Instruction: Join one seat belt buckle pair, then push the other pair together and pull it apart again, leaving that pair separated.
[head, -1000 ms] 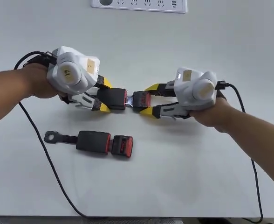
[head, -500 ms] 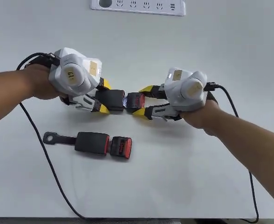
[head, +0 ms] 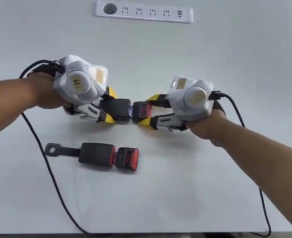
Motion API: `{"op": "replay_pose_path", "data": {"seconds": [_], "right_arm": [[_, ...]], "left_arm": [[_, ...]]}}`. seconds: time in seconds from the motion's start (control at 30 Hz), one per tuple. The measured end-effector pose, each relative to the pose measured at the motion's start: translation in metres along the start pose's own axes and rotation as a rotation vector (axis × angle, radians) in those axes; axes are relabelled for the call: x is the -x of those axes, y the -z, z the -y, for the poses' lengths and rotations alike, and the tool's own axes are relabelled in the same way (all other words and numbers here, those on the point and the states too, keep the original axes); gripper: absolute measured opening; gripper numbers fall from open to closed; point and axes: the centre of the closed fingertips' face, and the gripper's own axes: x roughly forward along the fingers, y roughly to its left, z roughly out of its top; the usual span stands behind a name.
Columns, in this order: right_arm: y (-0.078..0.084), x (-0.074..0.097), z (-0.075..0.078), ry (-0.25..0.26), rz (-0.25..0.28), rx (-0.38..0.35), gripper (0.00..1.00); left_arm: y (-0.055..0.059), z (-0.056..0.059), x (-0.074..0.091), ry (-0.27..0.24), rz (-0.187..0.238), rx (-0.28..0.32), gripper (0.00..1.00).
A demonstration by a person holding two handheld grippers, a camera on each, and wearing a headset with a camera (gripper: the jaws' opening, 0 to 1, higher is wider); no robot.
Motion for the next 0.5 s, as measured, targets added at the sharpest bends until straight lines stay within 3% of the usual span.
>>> {"op": "replay_pose_path", "data": {"seconds": [0.5], "right_arm": [[0.0029, -0.0007, 0.0003, 0.013, -0.017, 0.011, 0.34]], "left_arm": [[0.0004, -0.0006, -0.0012, 0.002, -0.02, -0.003, 0.35]]}}
